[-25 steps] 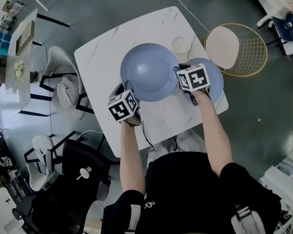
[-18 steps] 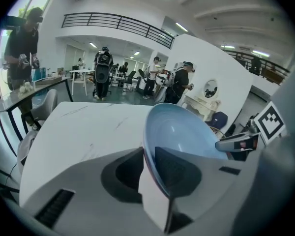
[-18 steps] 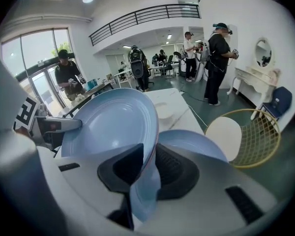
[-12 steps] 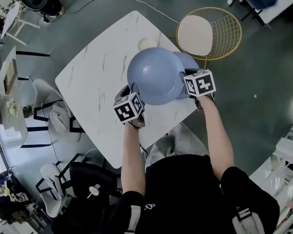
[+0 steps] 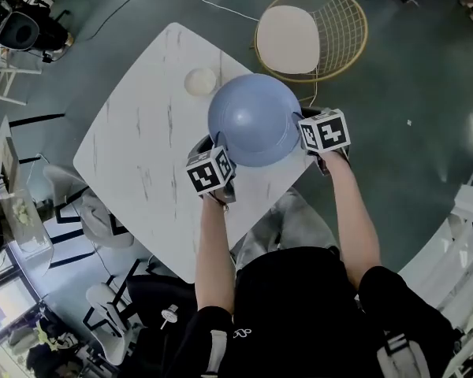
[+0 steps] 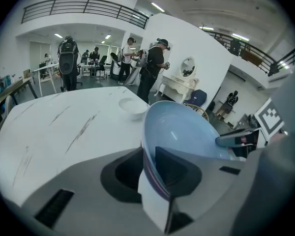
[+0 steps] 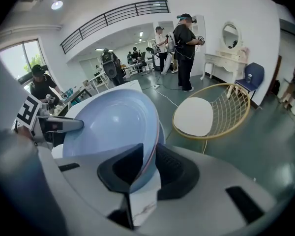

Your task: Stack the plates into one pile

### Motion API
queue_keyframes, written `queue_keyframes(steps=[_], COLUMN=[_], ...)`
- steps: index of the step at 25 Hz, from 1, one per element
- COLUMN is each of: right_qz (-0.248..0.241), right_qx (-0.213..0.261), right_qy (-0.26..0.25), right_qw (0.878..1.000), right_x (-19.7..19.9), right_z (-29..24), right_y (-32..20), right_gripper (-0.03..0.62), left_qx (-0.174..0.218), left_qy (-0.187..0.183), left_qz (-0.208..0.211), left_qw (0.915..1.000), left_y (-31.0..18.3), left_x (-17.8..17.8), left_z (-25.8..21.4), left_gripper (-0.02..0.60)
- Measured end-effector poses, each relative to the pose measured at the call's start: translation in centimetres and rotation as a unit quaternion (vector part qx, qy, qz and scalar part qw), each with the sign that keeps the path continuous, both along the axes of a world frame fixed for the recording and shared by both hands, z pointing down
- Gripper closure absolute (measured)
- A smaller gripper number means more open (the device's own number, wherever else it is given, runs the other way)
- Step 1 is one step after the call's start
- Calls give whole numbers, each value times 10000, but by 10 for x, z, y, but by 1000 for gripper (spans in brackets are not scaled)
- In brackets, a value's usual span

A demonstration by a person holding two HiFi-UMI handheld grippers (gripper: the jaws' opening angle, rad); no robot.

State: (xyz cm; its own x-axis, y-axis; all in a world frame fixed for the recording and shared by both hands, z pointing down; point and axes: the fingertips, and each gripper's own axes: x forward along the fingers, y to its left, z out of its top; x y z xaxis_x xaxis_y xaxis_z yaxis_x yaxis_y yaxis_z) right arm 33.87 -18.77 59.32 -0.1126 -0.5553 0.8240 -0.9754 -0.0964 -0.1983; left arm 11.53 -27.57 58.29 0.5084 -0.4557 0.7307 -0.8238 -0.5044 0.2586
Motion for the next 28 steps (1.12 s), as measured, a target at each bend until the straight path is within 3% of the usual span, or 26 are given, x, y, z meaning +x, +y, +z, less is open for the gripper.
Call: queue_keyframes(steps=[7, 14, 17, 22, 28], right_qz=[146, 182, 278, 550, 607], right_qx=[-30, 115, 247, 770, 1413], right_qy=[-98, 24, 117, 352, 97], right_qw=[9998, 9998, 9992, 9949, 9881], right_x=[13, 9, 14, 23, 2], right_z=[13, 20, 14, -10, -36], right_y=[9, 14, 17, 14, 3], right_gripper=[505, 483, 493, 543, 585], left_qx=[-266, 238, 389, 765, 1173], left_qy=[-205, -939, -780, -475, 91], left_qz=[246, 352, 210, -240, -603], left_qw=[9991, 9947, 9960, 9956, 9912], left_y=[5, 1, 2, 1, 5], left_x=[15, 3, -1, -16, -47], left_z=[27, 27, 12, -15, -54], left_gripper=[483, 499, 496, 558, 565])
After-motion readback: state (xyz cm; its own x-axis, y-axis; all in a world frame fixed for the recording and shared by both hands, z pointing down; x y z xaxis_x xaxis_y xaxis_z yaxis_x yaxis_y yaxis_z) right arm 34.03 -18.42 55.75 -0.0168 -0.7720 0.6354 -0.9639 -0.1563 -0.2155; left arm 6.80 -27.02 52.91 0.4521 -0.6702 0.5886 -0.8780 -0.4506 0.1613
